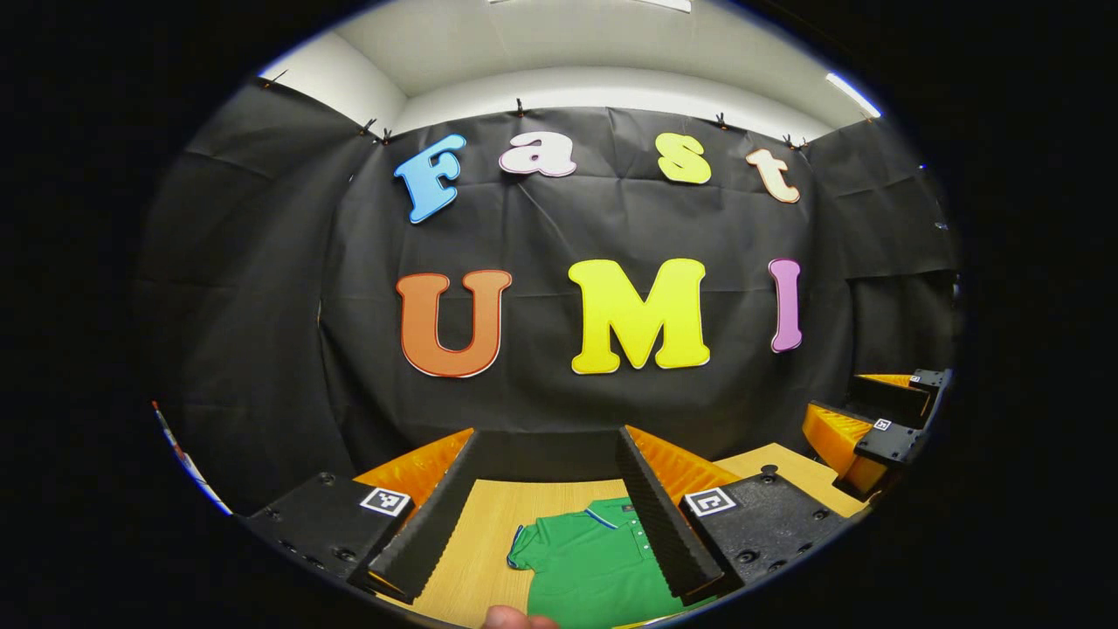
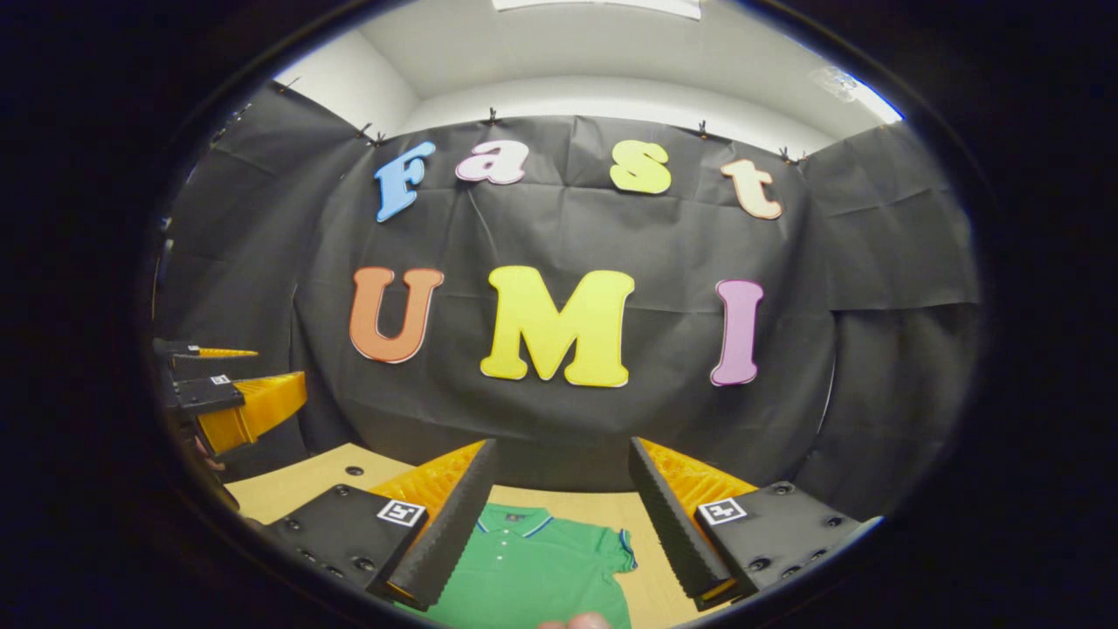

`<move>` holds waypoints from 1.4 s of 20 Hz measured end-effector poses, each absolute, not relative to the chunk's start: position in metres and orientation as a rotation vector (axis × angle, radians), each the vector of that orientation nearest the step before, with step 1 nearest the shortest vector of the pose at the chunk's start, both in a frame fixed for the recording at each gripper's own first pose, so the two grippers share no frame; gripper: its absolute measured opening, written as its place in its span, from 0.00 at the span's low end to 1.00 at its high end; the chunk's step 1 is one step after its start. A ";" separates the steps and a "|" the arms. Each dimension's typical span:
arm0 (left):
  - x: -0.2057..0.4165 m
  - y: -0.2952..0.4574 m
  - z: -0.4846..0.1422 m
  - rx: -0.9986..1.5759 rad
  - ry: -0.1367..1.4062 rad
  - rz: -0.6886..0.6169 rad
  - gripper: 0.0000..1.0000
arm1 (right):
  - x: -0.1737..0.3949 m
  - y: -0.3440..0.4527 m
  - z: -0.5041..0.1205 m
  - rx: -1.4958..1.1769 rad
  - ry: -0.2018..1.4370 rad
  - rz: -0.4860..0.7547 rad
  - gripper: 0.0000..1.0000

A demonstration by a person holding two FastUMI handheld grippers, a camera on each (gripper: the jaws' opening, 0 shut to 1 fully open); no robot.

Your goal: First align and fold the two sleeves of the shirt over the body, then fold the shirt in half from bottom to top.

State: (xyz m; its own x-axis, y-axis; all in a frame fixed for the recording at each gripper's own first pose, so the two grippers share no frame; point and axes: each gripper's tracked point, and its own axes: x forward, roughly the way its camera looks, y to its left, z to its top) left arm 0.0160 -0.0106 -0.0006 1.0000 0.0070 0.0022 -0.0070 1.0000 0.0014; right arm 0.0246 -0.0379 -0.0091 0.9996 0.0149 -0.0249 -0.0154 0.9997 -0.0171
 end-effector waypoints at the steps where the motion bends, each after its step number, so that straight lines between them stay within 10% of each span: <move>1: 0.015 -0.014 -0.003 -0.004 -0.003 0.001 0.98 | 0.025 -0.041 -0.013 -0.024 0.040 0.021 0.95; 28: 0.018 -0.032 -0.071 -0.011 0.188 0.036 0.98 | 0.114 -0.163 -0.233 0.058 0.735 0.099 0.95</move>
State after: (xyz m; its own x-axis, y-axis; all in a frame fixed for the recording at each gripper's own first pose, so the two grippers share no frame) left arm 0.0177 -0.0323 -0.0708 0.9816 0.0348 -0.1875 -0.0368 0.9993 -0.0074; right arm 0.1144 -0.1629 -0.2331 0.7375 0.1101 -0.6663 -0.0695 0.9938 0.0873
